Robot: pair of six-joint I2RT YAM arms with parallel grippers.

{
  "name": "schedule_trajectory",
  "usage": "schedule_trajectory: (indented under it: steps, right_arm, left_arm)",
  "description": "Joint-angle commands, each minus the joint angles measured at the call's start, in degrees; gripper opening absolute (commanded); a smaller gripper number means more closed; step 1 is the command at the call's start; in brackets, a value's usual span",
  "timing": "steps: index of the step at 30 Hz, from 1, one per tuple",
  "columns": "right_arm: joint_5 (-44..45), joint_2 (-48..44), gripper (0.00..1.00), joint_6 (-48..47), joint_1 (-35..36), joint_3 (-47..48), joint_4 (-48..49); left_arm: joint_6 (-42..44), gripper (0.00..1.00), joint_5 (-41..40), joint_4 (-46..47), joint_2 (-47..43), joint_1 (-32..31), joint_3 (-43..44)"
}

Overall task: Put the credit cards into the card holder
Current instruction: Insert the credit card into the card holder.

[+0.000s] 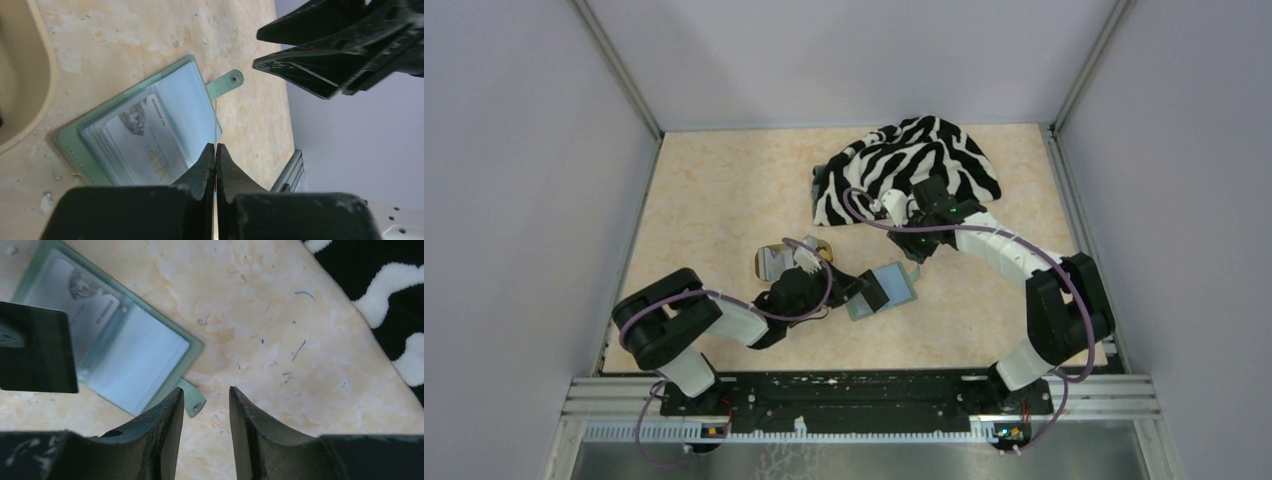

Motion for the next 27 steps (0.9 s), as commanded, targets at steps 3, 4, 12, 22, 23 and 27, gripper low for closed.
schedule_trajectory:
  steps: [3, 4, 12, 22, 23, 27]
  right_arm:
    - [-10.9, -2.8, 0.39, 2.3, -0.5, 3.9, 1.9]
    - [-11.4, -2.9, 0.39, 2.1, -0.6, 3.9, 1.8]
    - [-17.4, -1.3, 0.40, 1.4, -1.0, 3.7, 0.6]
    - [-19.2, 3.2, 0.40, 1.2, -0.9, 3.9, -0.8]
    - [-19.1, 3.5, 0.40, 1.2, -0.9, 3.9, -1.0]
    - [-17.9, 5.2, 0.40, 0.9, -0.4, 4.2, -1.5]
  left_arm:
    - [-2.7, 0.00, -11.3, 2.2, 1.0, -2.6, -0.2]
    - [-3.0, 0.00, -12.0, 1.8, 1.0, -2.8, -0.2]
    - [-4.8, 0.00, -12.2, -0.2, 2.5, -3.1, 0.6]
    - [-6.0, 0.00, -12.2, -2.0, 3.3, -3.1, 0.9]
    - [-6.0, 0.00, -12.1, -2.2, 3.4, -3.1, 1.1]
    - [-6.6, 0.00, -11.6, -2.4, 4.3, -3.1, 1.4]
